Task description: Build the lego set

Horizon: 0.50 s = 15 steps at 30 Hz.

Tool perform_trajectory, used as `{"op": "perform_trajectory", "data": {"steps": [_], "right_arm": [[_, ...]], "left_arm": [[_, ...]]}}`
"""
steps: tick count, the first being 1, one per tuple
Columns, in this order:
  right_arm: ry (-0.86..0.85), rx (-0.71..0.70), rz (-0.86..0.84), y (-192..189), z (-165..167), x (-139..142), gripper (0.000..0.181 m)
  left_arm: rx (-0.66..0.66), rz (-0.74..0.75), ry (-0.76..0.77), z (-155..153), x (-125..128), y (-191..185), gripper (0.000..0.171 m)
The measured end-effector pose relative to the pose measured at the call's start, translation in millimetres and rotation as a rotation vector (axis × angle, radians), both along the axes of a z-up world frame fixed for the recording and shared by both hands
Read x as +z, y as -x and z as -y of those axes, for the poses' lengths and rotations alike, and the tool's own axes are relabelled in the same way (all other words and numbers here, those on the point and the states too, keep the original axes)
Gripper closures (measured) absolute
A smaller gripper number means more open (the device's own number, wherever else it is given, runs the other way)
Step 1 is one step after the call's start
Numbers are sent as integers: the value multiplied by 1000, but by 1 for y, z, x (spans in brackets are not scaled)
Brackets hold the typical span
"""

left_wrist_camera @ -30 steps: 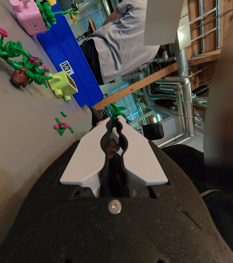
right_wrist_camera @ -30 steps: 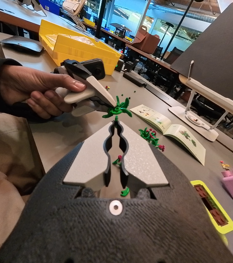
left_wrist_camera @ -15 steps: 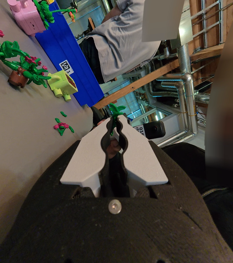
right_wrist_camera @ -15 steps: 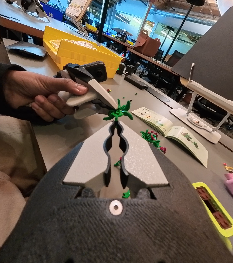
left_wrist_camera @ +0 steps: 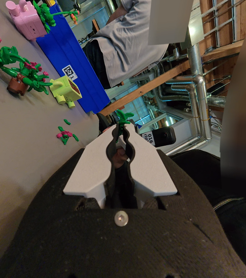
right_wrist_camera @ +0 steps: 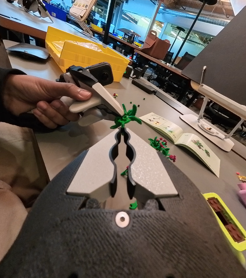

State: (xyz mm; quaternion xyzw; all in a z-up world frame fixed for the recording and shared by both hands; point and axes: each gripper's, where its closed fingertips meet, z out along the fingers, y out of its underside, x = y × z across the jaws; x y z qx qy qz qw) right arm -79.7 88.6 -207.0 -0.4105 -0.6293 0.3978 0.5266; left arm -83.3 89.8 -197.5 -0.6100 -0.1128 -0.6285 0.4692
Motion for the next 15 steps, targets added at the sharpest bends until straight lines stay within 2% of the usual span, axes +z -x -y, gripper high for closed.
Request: {"op": "perform_trajectory", "data": {"steps": [5,9,15], "right_arm": [[-3,1,3,0,0,-1,181],[-9,1,10,1,1,-2,181],[-20,1,18,2,2,-4,181]], "left_arm": [[10,-3,-18,0,2,1,162],[7,-15,-4,-1,0,-1,169],[6,-20,15,-3,-3,-2,170]]}}
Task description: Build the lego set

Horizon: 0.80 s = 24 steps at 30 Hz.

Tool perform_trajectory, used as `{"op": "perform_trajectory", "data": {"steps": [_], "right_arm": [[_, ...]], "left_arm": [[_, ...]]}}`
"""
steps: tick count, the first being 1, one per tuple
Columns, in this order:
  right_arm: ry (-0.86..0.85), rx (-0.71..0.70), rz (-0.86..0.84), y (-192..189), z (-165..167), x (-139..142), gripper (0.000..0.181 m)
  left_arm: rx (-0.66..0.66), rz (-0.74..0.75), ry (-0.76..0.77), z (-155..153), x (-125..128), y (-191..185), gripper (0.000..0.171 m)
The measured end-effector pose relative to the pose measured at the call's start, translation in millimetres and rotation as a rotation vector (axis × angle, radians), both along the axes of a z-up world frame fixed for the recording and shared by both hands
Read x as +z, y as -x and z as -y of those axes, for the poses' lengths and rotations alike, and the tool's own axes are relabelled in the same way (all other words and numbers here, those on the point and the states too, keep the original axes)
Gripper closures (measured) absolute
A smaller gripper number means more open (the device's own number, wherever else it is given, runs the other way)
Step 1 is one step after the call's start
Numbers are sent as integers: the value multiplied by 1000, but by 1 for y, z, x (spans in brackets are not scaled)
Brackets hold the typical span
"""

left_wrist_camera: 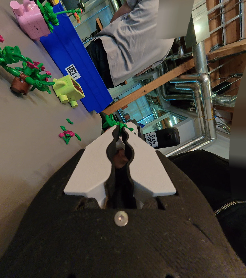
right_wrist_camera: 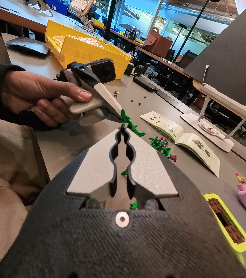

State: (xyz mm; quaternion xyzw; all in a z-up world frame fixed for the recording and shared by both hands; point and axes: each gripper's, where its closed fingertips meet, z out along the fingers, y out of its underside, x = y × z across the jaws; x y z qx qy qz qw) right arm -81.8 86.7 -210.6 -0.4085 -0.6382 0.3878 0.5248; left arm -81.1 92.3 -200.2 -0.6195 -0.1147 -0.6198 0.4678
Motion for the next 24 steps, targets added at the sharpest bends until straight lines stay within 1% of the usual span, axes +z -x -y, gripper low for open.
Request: {"op": "perform_trajectory", "data": {"steps": [4,7,9,12,14,16,18,20,22,24], "right_arm": [[-1,0,-1,0,0,0,181],[0,-1,-4,0,0,1,181],[3,0,-6,0,0,1,181],[6,2,-7,-1,0,1,181],[5,7,-5,-1,0,1,181],[1,20,2,-1,2,0,181],[-9,65,26,-1,10,-4,181],[-29,100,60,0,18,-9,181],[-64,121,101,2,25,-17,181],[-111,125,141,3,29,-25,181]], "left_arm": [[9,-3,-35,1,5,1,171],[53,-37,-167,5,20,4,171],[117,-117,-251,8,27,7,171],[206,-286,-354,14,36,8,171],[275,-437,-417,18,42,8,171],[373,-633,-457,19,44,10,171],[468,-834,-513,23,48,13,171],[525,-1009,-561,25,51,12,171],[553,-1117,-595,27,52,9,171],[558,-1142,-601,27,51,9,171]]}}
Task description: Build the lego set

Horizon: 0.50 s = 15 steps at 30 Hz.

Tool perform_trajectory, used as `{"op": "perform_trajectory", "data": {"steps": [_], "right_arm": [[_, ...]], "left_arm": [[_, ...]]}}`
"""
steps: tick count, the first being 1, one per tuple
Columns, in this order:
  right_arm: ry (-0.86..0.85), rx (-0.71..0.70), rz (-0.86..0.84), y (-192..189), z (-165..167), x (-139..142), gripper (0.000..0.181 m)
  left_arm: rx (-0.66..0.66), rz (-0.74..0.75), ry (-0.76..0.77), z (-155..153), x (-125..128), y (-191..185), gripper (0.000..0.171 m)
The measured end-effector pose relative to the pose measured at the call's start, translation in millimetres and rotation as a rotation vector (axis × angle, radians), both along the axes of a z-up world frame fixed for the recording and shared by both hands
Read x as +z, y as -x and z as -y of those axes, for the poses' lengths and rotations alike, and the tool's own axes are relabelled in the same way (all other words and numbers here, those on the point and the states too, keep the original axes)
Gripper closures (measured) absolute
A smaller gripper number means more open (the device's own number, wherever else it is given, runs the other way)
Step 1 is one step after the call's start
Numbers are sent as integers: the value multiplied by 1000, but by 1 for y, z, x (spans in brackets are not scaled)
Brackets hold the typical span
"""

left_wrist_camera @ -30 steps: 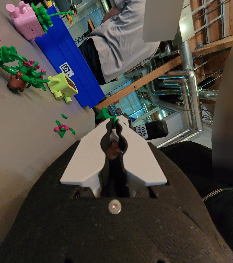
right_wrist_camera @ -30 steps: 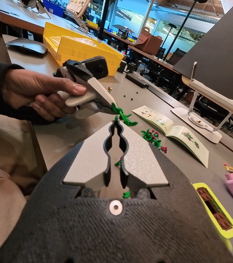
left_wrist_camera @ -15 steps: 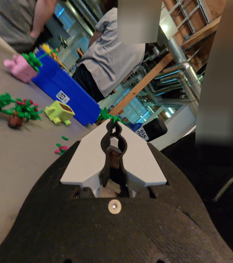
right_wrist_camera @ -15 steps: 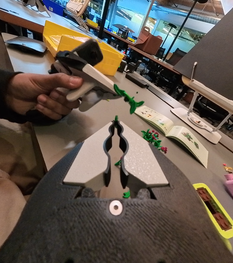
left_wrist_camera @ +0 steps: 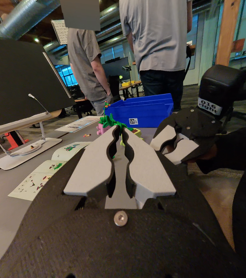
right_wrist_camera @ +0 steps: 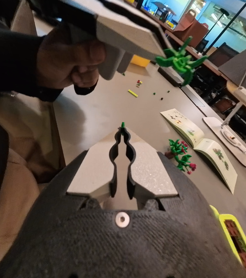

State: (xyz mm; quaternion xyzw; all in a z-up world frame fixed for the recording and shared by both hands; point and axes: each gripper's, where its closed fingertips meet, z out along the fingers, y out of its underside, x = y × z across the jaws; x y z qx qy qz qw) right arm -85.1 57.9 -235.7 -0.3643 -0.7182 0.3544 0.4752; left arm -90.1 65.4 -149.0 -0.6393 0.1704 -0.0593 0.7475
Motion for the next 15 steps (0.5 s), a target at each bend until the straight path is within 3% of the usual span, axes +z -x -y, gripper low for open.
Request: {"op": "perform_trajectory", "data": {"steps": [6,15], "right_arm": [[-107,-2,67,3,5,-17,181],[-124,-13,88,4,4,-21,181]], "left_arm": [[-7,10,-2,1,1,2,171],[-10,12,14,-1,-3,2,171]]}}
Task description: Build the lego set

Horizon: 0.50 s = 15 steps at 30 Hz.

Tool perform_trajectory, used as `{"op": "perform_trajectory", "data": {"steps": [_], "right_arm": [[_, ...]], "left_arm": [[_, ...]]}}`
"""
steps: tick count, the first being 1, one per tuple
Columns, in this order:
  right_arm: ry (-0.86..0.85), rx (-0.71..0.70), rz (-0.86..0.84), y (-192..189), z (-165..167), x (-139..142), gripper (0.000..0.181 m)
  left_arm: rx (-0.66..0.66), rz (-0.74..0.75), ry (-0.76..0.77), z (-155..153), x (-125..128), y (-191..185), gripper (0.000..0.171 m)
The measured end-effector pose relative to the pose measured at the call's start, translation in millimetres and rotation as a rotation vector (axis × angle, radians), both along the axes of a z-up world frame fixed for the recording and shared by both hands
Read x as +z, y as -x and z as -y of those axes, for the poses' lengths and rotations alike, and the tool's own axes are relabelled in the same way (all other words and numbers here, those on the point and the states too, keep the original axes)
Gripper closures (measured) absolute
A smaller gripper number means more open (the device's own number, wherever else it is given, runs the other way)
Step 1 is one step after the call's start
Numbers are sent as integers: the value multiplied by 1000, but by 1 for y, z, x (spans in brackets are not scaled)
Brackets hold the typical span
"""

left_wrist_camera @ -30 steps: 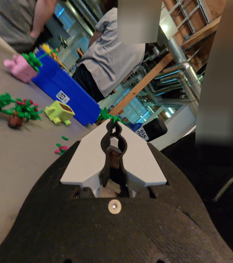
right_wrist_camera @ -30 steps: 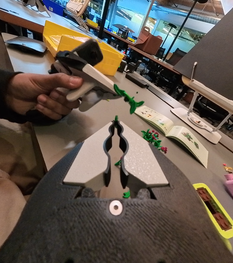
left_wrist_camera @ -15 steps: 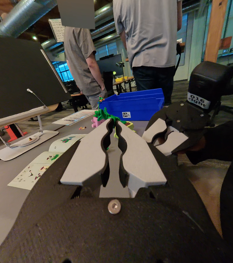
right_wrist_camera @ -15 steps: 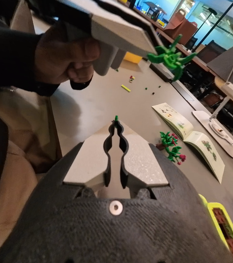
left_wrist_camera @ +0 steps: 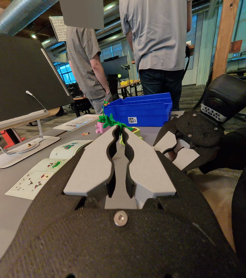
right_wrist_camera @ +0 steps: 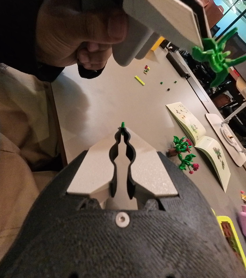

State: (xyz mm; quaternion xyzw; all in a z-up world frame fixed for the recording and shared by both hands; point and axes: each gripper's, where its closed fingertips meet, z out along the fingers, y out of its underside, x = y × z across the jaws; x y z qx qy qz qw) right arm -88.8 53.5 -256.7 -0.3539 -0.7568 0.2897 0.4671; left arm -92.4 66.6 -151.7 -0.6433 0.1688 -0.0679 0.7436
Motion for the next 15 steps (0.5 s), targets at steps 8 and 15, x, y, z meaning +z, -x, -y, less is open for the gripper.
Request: {"op": "perform_trajectory", "data": {"steps": [8,15], "right_arm": [[-9,-27,11,1,-5,-2,181],[138,-70,-19,1,-17,11,181]], "left_arm": [[4,72,48,-5,-6,10,171],[33,131,112,-11,-18,26,170]]}}
